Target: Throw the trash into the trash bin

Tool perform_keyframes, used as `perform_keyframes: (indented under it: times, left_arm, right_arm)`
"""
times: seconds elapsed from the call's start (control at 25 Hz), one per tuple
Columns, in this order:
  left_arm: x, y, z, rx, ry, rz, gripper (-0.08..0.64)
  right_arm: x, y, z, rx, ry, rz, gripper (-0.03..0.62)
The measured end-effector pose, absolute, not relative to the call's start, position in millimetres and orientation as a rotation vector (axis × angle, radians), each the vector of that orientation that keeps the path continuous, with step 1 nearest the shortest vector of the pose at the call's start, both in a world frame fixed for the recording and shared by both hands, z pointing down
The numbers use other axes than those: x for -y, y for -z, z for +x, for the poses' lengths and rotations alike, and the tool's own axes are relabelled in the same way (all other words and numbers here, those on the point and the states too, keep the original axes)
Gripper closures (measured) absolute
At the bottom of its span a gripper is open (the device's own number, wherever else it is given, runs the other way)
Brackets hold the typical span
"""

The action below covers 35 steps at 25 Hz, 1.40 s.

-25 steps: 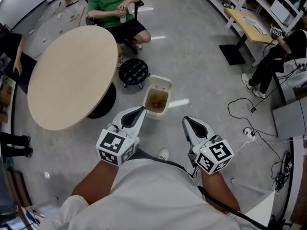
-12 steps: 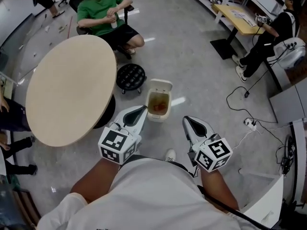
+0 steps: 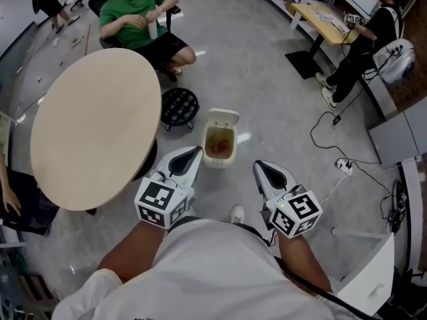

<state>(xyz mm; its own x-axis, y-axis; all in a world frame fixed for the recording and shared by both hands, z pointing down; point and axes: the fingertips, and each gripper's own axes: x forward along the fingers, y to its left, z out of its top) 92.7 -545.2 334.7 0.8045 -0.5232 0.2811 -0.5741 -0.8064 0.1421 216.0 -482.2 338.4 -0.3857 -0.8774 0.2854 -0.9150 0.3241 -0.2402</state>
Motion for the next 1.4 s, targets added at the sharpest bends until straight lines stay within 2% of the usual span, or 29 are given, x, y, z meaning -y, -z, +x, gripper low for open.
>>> perform_keyframes:
  times: [1.4]
  left_arm:
    - [553,-336,104,0.834,-0.350,2.783,0.554]
  right_arm:
    - [490,-340,219,2.450,-0.528,1.652,0.591]
